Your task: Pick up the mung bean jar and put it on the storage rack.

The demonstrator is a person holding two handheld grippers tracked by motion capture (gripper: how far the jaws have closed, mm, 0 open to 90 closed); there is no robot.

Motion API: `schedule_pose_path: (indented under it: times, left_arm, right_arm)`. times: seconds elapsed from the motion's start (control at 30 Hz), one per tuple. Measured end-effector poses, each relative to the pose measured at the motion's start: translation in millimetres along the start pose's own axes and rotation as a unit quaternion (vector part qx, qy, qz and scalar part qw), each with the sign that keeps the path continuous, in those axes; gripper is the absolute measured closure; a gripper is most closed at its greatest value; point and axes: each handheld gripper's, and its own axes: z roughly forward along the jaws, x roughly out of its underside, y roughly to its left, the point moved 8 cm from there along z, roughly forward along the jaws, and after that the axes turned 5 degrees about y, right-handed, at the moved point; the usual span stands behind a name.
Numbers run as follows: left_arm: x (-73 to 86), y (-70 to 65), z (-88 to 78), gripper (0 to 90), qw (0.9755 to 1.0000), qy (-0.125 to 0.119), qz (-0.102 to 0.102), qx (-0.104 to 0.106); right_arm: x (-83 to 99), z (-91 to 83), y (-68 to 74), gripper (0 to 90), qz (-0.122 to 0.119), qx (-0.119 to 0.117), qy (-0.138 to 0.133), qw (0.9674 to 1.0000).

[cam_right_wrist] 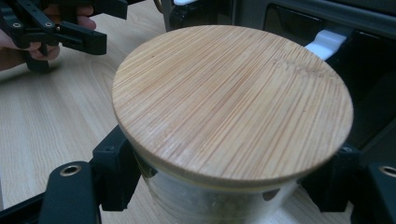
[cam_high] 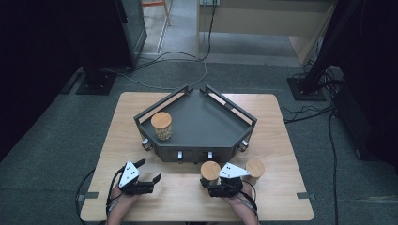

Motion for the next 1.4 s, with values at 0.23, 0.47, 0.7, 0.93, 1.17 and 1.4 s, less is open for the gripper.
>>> schedule_pose_path:
  times: [0.23,0.47,0.7,0.93,1.17,1.4]
  left_arm:
    - [1.4,1.7,1.2,11.0,1.0,0.002,0.0,0.0]
    - [2.5,2.4,2.6,11.0,1.0,0.0,0.0,0.003]
    - [4.3,3.2,3.5,11.0,1.0,-0.001,0.004,0.003]
    - [5.6,5.6,4.2,11.0,1.0,-0.004,-0.001,0.009]
    - [6.2,7.1,3.9,11.0,0.9999,-0.006,-0.007,0.012]
    - [6.0,6.9,4.2,11.0,0.9999,-0.005,-0.006,0.011]
  right_arm:
    - [-7.0,-2.2,0.8,24.9,-0.018,0.003,0.003,0.9998]
    - [-11.4,-3.5,0.3,24.9,-0.024,0.001,0.002,0.9997]
    - [-17.3,-4.9,0.1,24.9,-0.019,0.004,0.004,0.9998]
    - [-22.7,-7.3,-0.2,24.9,-0.022,0.002,0.007,0.9997]
    - [-27.7,-8.2,0.5,24.9,-0.022,0.003,0.008,0.9997]
    - [-32.7,-7.8,0.9,24.9,-0.025,0.002,0.013,0.9996]
